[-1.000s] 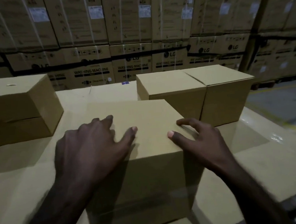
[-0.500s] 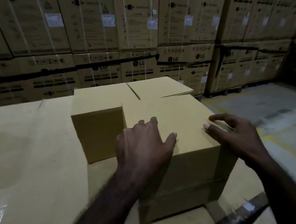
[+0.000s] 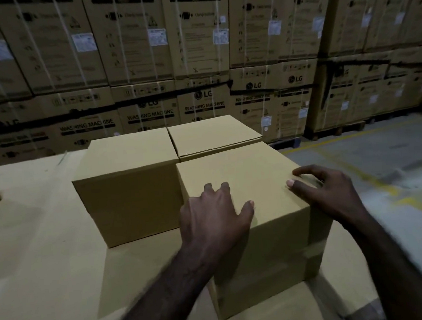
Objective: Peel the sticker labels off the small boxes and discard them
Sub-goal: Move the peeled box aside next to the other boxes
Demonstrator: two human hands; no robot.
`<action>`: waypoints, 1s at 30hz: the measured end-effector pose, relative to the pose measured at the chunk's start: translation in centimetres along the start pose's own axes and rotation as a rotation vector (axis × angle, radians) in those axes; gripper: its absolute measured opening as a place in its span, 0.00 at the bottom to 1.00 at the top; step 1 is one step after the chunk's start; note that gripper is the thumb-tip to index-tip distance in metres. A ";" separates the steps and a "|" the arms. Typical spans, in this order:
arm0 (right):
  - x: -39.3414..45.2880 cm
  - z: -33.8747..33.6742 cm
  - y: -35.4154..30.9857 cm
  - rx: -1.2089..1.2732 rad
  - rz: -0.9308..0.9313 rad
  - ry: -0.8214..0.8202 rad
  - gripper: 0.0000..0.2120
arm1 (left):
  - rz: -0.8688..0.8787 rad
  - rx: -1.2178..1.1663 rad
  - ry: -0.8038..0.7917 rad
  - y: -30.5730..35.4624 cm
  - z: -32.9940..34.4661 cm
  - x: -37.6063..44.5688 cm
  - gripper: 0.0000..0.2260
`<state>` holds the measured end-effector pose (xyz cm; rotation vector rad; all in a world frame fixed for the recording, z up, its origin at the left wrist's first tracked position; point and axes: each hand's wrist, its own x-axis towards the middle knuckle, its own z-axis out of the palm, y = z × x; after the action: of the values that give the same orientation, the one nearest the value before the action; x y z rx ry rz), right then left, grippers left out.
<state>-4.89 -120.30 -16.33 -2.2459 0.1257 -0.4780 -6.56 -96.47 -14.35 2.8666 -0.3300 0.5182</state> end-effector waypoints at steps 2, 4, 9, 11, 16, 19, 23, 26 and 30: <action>0.6 0.3 0.5 -0.006 -0.011 0.000 0.19 | -0.017 0.008 -0.007 0.1 0.2 0.4 0.31; 1.2 0.5 0.9 -0.017 -0.023 0.008 0.19 | -0.026 0.027 -0.004 0.1 0.3 0.8 0.31; 2.1 0.9 1.5 -0.027 -0.018 0.014 0.21 | -0.038 0.060 -0.022 0.2 0.5 1.3 0.29; 2.4 0.9 1.5 -0.036 -0.011 0.009 0.19 | -0.043 0.070 -0.033 0.2 0.7 1.5 0.29; 2.5 1.1 1.1 -0.061 -0.005 0.013 0.18 | -0.059 0.077 -0.039 -0.2 1.1 2.0 0.27; 2.3 0.9 0.8 -0.094 -0.005 0.020 0.18 | -0.063 0.071 -0.039 -0.3 1.3 2.1 0.26; 1.9 0.7 -0.1 -0.194 -0.020 0.025 0.20 | -0.082 0.039 -0.038 -0.4 1.4 1.8 0.27; 1.4 0.9 -1.5 -0.323 -0.088 0.039 0.23 | -0.083 0.030 -0.052 -0.5 1.0 1.5 0.28; 0.4 2.2 -4.1 -0.378 -0.160 0.025 0.24 | -0.074 -0.014 -0.086 -0.4 -0.4 0.5 0.27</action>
<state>-3.94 -116.16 -14.45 -2.6338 0.0515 -0.6095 -6.12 -96.06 -13.89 2.8800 -0.2395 0.3792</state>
